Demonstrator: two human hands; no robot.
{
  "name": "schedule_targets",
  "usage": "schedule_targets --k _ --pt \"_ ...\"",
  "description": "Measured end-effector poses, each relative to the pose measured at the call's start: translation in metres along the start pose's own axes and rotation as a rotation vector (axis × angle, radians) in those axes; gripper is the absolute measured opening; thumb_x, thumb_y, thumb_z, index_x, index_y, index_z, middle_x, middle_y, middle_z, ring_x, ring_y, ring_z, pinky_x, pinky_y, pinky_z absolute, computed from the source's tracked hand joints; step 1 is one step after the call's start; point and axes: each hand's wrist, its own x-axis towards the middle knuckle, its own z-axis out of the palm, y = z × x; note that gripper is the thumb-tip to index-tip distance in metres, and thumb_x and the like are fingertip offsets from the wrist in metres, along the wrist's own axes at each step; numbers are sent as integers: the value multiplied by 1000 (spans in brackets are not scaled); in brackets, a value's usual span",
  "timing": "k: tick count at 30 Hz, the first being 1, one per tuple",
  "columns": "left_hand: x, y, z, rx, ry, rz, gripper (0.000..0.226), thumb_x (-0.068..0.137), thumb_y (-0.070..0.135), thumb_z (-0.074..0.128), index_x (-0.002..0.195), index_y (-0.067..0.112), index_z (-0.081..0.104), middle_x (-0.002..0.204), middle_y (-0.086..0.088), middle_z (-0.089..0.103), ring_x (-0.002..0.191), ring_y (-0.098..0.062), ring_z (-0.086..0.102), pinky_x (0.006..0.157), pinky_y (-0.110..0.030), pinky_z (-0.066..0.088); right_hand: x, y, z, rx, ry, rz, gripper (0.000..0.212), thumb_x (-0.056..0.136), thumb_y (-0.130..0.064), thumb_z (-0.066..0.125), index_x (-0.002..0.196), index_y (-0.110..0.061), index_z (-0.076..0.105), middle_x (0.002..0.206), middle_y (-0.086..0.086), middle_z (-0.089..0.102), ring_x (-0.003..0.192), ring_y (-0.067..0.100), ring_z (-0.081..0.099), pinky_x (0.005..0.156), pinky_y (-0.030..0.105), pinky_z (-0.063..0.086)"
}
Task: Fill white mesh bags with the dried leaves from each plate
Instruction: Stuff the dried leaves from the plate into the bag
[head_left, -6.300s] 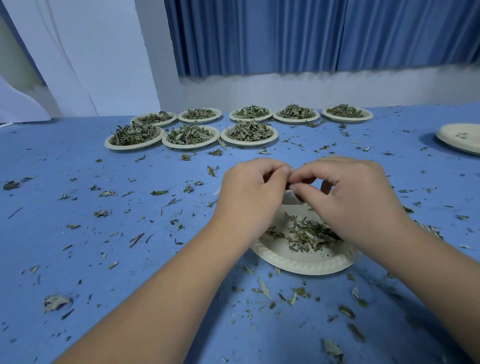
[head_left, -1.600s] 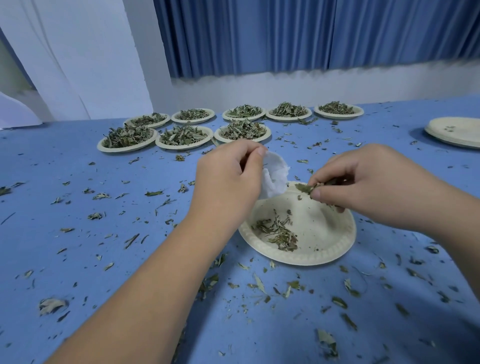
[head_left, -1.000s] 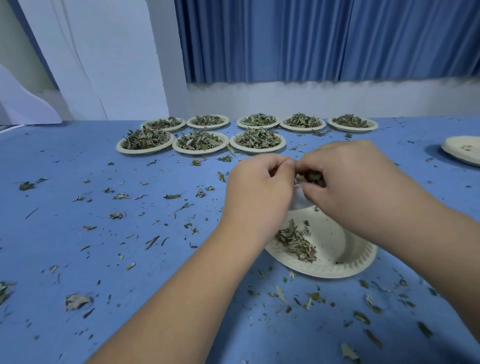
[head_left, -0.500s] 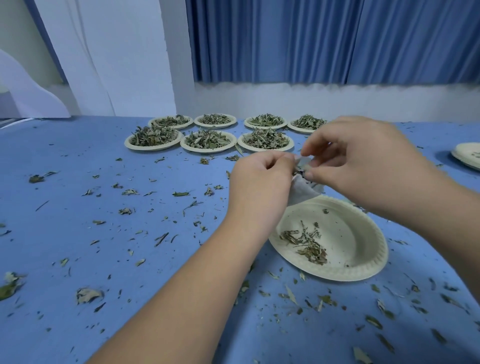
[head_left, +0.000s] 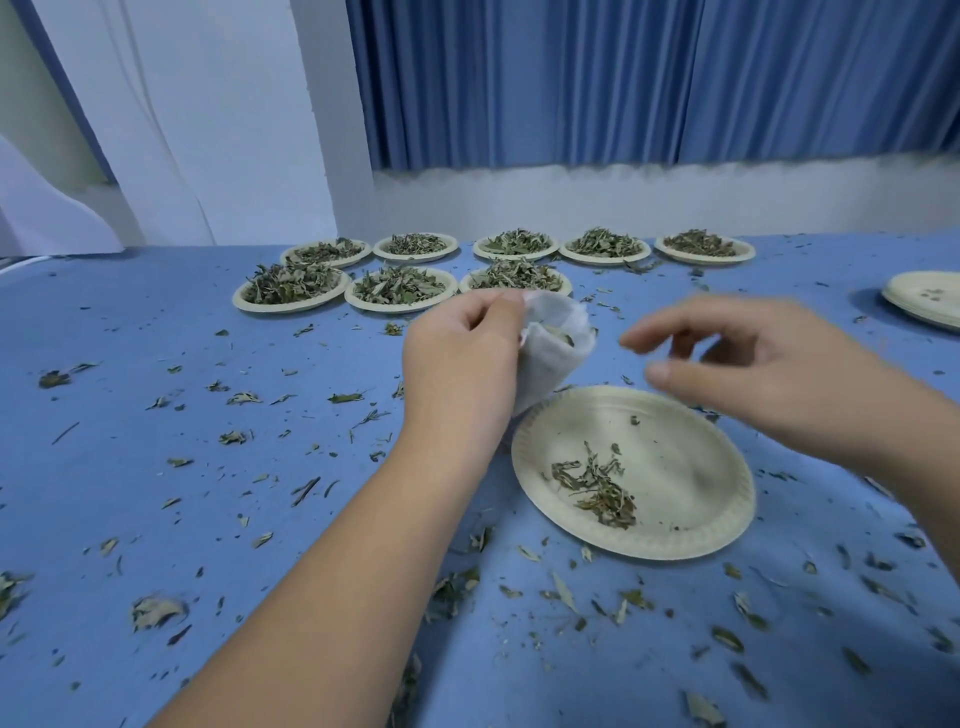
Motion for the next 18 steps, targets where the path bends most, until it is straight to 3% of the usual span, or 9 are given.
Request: schedule_targets --k 3,6,10,14,18 --pt "2 -1 -1 -3 14 19 40 94 19 58 61 37 72 48 14 45 48 -9 36 55 -28 30 -3 22 1 -157 -422 170 43 77 -47 70 113 -62 51 97 -35 51 80 -16 51 70 11 40" --pt "2 0 0 -1 10 19 43 94 19 58 61 41 72 48 15 47 46 -7 38 53 -28 31 1 26 12 -212 -610 144 60 77 -50 71 125 -65 38 111 -40 39 91 -19 45 78 15 38" --pt "1 -2 1 12 -6 33 41 94 20 58 61 38 72 50 13 45 47 -8 37 55 -28 31 9 24 31 -313 -690 71 71 80 -48 70 140 -52 32 130 -33 31 105 -9 40 96 18 34" --pt "1 -3 1 19 -5 41 37 94 20 59 61 32 72 51 12 44 50 -10 38 57 -30 32 11 21 46 -317 -672 0 60 87 -40 65 140 -46 38 132 -28 30 99 -13 36 84 9 27" --pt "1 -3 1 18 -10 35 36 94 20 59 62 31 72 51 12 44 49 -9 37 56 -29 32 8 19 52 -307 -623 -25 49 89 -36 63 135 -43 48 119 -29 37 98 -12 39 87 10 30"
